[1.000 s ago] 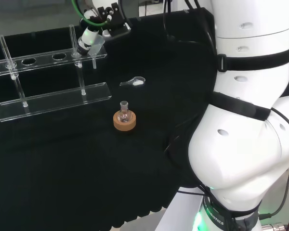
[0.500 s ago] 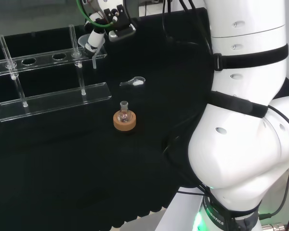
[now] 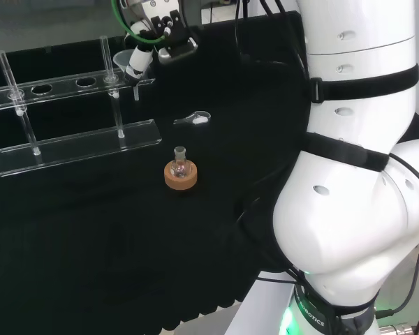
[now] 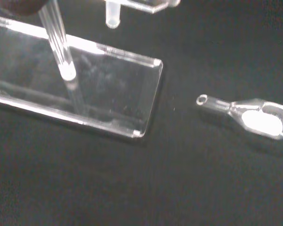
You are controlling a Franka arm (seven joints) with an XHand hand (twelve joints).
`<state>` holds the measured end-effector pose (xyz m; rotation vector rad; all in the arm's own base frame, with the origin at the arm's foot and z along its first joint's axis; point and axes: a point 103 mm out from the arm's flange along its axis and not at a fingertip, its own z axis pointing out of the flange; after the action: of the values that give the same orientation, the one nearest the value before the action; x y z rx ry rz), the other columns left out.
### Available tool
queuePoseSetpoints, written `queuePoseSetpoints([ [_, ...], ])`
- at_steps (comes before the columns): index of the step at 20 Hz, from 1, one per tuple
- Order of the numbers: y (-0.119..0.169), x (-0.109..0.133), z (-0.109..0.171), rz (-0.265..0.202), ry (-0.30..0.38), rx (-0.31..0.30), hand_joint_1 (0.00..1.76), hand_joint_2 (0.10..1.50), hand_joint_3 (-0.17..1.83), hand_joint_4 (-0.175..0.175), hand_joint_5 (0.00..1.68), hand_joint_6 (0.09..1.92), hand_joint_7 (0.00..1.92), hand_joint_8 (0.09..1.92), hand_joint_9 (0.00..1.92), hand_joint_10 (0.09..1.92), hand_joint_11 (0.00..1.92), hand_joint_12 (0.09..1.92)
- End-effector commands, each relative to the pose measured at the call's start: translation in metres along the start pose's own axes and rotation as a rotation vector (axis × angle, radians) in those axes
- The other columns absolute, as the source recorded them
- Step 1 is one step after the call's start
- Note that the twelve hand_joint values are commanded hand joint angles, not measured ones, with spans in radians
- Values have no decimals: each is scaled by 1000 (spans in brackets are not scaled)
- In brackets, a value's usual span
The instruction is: Pick up the funnel from the transparent funnel stand.
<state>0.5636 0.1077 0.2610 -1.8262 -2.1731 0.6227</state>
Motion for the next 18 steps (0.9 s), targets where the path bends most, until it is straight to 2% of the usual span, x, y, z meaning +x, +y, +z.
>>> queuePoseSetpoints([
  [1,4,-2,-4,13,-3,-27,650,751,229,-4,98,87,0,549,163,844,234,1496],
  [6,5,-1,-5,22,-8,-23,651,752,235,-4,98,87,0,559,171,840,243,1493],
  [13,3,10,-4,13,-27,-14,650,744,257,-7,106,87,0,617,208,817,256,1484],
  [14,6,4,-6,2,-17,-9,650,742,263,-8,110,87,1,636,221,810,257,1483],
  [15,7,2,-7,-1,-15,-6,649,738,273,-10,126,87,27,657,243,796,258,1482],
  [16,4,2,-14,-21,-62,-3,648,734,286,-14,154,87,73,677,279,778,262,1478],
  [18,1,5,-16,-7,-53,-10,646,725,318,-22,240,87,182,694,363,734,271,1469],
])
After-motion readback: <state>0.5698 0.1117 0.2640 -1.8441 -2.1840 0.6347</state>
